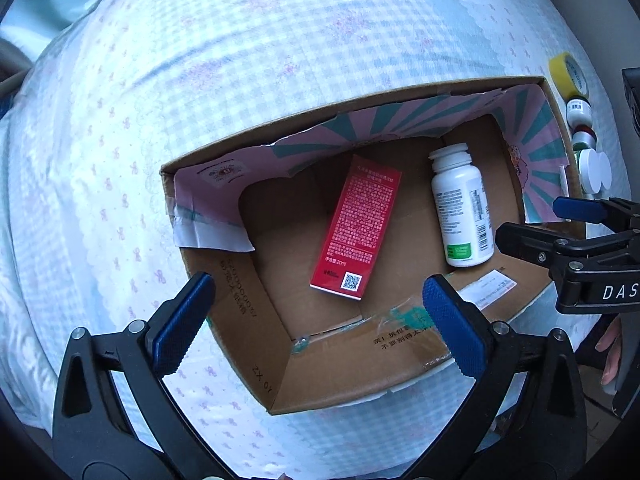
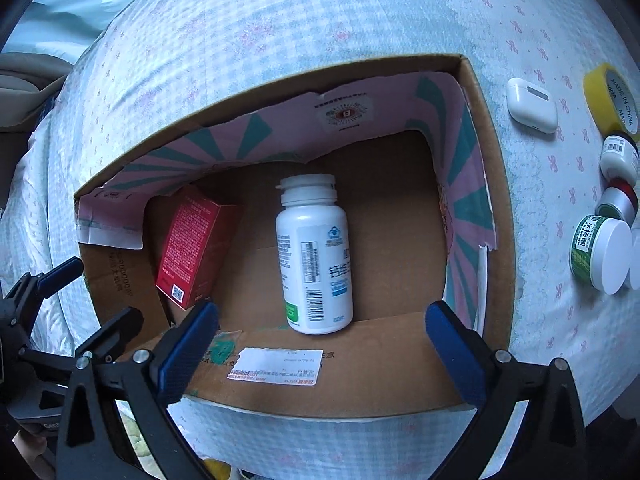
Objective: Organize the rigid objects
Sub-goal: 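Open both tools and withdraw them from the box toward the jars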
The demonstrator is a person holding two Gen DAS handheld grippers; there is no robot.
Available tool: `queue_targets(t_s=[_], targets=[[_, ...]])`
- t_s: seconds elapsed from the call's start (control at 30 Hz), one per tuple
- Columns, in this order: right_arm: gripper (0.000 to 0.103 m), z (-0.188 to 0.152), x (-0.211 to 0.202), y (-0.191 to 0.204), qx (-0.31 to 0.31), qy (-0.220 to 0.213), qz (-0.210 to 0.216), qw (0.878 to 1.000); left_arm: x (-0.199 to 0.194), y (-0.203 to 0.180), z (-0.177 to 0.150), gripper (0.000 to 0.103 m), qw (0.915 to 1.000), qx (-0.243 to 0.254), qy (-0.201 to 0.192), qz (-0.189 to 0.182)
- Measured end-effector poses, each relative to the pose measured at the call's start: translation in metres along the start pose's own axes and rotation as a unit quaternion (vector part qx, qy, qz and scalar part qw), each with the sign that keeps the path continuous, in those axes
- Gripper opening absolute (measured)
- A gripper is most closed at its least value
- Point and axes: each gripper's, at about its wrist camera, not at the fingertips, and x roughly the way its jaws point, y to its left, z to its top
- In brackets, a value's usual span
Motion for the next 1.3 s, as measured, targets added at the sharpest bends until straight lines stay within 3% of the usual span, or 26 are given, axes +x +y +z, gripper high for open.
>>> queue_targets(t_s=[0.27, 0.37, 0.57, 0.67, 0.77, 1.03, 1.13, 1.3], targets=[[0.103, -0.006, -0.016, 0.008, 0.0, -0.014, -0.012, 1.0, -0.033, 0.01, -0.016, 0.103, 0.9993, -0.024, -0.029, 0.001], [0.103, -0.017, -0.039, 0.005, 0.003, -0.026, -0.02, 0.999, -0.055, 0.008, -0.024, 0.103, 0.9988, -0.023, -0.043, -0.007], [0.103, -0.044, -0.101, -0.012, -0.009, -0.074, -0.033, 0.997, -0.117, -0.016, -0.037, 0.103, 0.9934, -0.021, -0.112, -0.019], [0.103, -0.056, -0.136, -0.033, -0.008, -0.108, -0.049, 0.993, -0.142, -0.043, -0.042, 0.103, 0.9881, 0.009, -0.154, -0.004], [0.103, -0.062, -0.161, -0.054, 0.002, -0.126, -0.067, 0.99, -0.16, -0.076, -0.041, 0.103, 0.9849, 0.037, -0.168, 0.014], [0.103, -0.076, -0.216, -0.158, 0.021, -0.151, -0.07, 0.986, -0.187, -0.188, -0.039, 0.103, 0.9779, 0.086, -0.19, -0.015], [0.103, -0.067, -0.226, -0.198, -0.015, -0.157, -0.058, 0.986, -0.18, -0.236, -0.037, 0.103, 0.9776, 0.091, -0.189, -0.02], [0.103, -0.057, -0.225, -0.249, -0.127, -0.161, -0.046, 0.978, -0.147, -0.304, -0.029, 0.103, 0.981, 0.084, -0.173, -0.024]])
